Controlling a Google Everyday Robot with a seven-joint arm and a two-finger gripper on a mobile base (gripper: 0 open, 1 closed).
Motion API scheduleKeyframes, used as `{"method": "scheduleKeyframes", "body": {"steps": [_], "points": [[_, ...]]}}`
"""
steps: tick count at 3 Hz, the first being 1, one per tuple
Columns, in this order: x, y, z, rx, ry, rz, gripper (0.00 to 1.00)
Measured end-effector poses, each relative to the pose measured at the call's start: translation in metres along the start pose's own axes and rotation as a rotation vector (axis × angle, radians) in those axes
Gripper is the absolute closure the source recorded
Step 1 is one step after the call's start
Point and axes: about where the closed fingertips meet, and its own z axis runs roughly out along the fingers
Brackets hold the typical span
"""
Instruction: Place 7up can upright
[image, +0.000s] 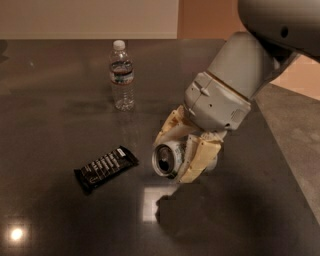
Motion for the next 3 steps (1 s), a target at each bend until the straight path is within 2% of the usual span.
{"method": "scheduleKeyframes", "body": {"steps": [1,2,3], "points": [[-0.002,-0.021,-0.008,0.035,-0.192,0.138,1.0],[0.004,-0.034,-0.017,0.115,-0.374,0.272,1.0],[0.015,-0.047,-0.021,0.189,-0.52,0.31,1.0]]}}
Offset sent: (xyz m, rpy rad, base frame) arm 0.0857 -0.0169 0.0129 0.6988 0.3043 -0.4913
